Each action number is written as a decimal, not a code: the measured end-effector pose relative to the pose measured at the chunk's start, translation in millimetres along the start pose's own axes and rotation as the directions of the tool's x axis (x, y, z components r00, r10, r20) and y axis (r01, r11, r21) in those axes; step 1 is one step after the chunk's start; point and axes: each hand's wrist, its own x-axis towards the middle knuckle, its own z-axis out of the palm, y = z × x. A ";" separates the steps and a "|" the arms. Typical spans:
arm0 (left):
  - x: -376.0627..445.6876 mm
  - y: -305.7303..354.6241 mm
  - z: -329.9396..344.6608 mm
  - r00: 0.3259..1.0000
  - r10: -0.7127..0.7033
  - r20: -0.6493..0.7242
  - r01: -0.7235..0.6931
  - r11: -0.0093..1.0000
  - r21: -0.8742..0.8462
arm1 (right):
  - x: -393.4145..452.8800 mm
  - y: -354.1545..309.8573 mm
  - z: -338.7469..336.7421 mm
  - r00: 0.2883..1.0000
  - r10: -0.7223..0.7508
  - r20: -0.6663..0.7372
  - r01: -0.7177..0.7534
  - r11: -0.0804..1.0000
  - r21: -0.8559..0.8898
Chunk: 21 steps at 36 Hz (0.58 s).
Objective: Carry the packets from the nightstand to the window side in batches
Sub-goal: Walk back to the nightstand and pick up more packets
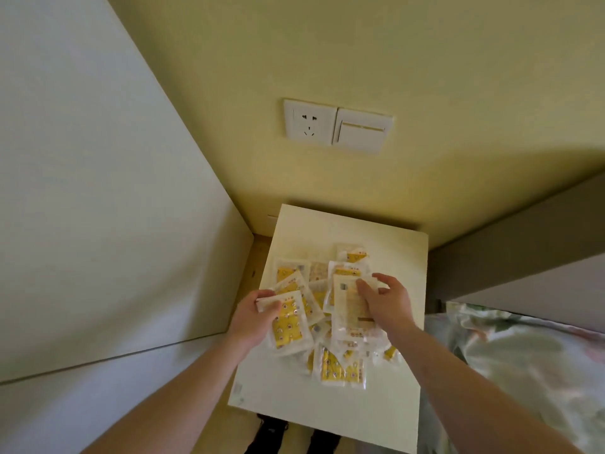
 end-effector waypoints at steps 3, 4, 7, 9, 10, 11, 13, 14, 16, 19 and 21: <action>19.9 5.9 10.0 0.999 -0.021 0.028 0.022 1.000 -0.017 | 17.4 7.2 12.0 0.999 0.028 -0.019 -0.029 0.998 -0.062; 26.8 4.5 12.8 0.999 -0.035 0.027 0.035 0.999 -0.015 | 22.2 10.1 15.5 0.999 0.030 -0.028 -0.033 0.996 -0.085; 43.0 -1.2 18.5 0.998 -0.052 -0.038 0.054 0.997 0.047 | 31.1 14.8 24.5 0.997 0.018 -0.072 -0.029 0.989 -0.144; 48.5 -2.1 20.7 0.994 -0.030 -0.109 0.045 0.990 0.137 | 34.6 15.8 28.8 0.994 0.017 -0.105 -0.035 0.986 -0.166; 50.1 -1.9 20.9 0.991 -0.021 -0.136 0.046 0.982 0.182 | 35.8 15.7 30.4 0.993 0.021 -0.120 -0.043 0.983 -0.178; 51.1 -1.7 20.8 0.988 -0.023 -0.154 0.057 0.974 0.219 | 36.3 15.2 31.4 0.991 0.023 -0.132 -0.048 0.981 -0.190; 53.0 -2.6 18.5 0.984 -0.030 -0.176 0.078 0.960 0.270 | 36.3 15.0 32.7 0.988 0.025 -0.151 -0.057 0.976 -0.210; 53.9 -3.7 16.3 0.983 -0.034 -0.182 0.087 0.953 0.290 | 35.0 14.7 32.8 0.986 0.022 -0.165 -0.057 0.976 -0.211; 53.5 -5.0 11.9 0.983 -0.042 -0.178 0.099 0.941 0.324 | 31.4 14.7 32.5 0.983 0.005 -0.186 -0.044 0.978 -0.204; 48.1 -5.4 6.3 0.984 -0.008 -0.178 0.073 0.931 0.357 | 25.0 14.4 29.8 0.986 0.001 -0.169 -0.031 0.983 -0.179; 43.2 -5.3 2.8 0.984 0.020 -0.175 0.044 0.935 0.353 | 20.7 14.3 27.0 0.990 -0.007 -0.141 -0.015 0.988 -0.156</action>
